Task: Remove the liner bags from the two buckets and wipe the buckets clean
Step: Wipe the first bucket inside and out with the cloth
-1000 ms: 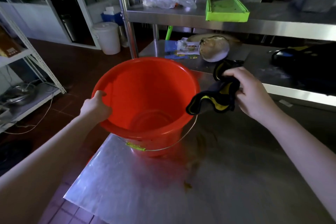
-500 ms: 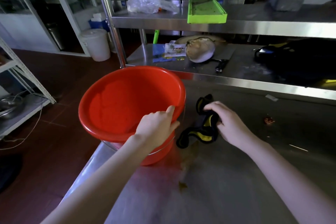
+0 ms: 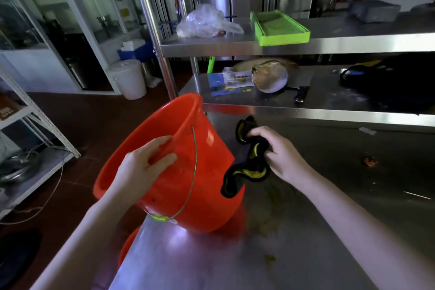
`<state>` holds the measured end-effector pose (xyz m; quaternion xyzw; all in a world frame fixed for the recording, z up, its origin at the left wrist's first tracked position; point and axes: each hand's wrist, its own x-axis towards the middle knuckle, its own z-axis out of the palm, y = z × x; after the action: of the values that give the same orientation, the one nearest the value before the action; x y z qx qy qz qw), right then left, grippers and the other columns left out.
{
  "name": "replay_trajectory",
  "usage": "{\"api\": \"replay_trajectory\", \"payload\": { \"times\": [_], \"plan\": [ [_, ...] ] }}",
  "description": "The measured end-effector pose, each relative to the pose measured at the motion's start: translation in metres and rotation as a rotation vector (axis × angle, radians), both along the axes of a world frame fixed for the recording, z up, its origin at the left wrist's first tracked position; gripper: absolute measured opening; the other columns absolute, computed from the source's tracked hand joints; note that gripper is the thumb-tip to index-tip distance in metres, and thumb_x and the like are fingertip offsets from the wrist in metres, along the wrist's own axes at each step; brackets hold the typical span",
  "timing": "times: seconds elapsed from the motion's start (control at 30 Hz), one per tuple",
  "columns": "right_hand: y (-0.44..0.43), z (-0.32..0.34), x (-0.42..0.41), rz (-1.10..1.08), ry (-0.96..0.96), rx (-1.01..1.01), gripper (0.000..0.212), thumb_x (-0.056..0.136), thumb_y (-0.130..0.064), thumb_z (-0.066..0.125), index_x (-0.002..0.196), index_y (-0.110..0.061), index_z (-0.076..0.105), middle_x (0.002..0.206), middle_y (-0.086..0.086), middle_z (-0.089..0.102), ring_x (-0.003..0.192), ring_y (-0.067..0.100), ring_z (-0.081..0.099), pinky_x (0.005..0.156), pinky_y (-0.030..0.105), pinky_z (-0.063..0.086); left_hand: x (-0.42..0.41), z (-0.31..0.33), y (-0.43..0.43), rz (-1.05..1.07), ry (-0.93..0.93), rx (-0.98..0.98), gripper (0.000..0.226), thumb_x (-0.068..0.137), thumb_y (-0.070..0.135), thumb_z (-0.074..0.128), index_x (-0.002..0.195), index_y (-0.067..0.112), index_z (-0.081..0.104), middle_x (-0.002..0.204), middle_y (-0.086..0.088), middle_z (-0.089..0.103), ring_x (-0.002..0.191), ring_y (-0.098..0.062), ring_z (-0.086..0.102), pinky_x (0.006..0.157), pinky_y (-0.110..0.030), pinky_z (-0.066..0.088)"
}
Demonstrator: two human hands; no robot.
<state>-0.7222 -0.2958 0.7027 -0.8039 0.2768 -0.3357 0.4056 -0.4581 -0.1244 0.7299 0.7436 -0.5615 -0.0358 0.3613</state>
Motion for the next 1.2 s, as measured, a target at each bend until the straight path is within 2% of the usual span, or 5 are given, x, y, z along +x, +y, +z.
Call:
{"api": "replay_trajectory", "payload": {
  "times": [0.13,0.43,0.57,0.73,1.2],
  "plan": [
    [0.035,0.016,0.086,0.042,-0.062,-0.004,0.057,0.075,0.011,0.05,0.117,-0.026,0.059,0.125,-0.005,0.059,0.122,0.009,0.052,0.106,0.028,0.038,0.031,0.0,0.015,-0.028,0.188,-0.066,0.032,0.078,0.055,0.063,0.106,0.067,0.055,0.091,0.03,0.068,0.094,0.016,0.059,0.07,0.0,0.041],
    [0.083,-0.004,0.216,-0.057,0.309,-0.279,0.063,0.101,-0.032,0.04,0.155,-0.033,0.007,0.161,-0.017,0.001,0.147,0.001,-0.009,0.121,0.04,-0.01,0.122,-0.015,0.044,-0.144,0.91,0.098,0.029,0.089,0.038,0.062,0.118,0.041,0.065,0.105,-0.009,0.074,0.094,-0.032,0.072,0.077,-0.043,0.06],
    [0.11,-0.02,0.245,0.001,0.436,-0.466,0.063,0.097,-0.042,0.039,0.154,-0.034,0.014,0.162,-0.016,0.001,0.149,0.006,-0.007,0.119,0.042,-0.009,0.162,-0.015,0.029,0.131,0.794,0.116,0.032,0.089,0.054,0.056,0.101,0.028,0.068,0.097,-0.004,0.073,0.09,-0.024,0.07,0.088,-0.045,0.054],
    [0.134,-0.033,0.258,-0.012,0.403,-0.51,0.068,0.088,-0.043,0.042,0.152,-0.034,0.022,0.162,-0.015,0.006,0.149,0.007,-0.002,0.12,0.042,-0.007,0.168,-0.02,0.003,0.355,0.346,0.102,0.027,0.09,0.051,0.053,0.103,0.027,0.052,0.079,0.007,0.059,0.07,-0.009,0.057,0.055,-0.026,0.041],
    [0.098,-0.058,0.159,-0.667,0.619,-0.292,0.071,0.091,-0.053,0.012,0.154,-0.022,0.02,0.162,-0.007,0.01,0.15,0.012,-0.003,0.122,0.038,0.0,0.15,-0.066,0.021,-0.282,0.616,0.221,0.074,0.075,0.035,0.082,0.137,0.041,0.041,0.109,0.009,0.071,0.095,-0.008,0.07,0.081,-0.037,0.059]
  ]
}}
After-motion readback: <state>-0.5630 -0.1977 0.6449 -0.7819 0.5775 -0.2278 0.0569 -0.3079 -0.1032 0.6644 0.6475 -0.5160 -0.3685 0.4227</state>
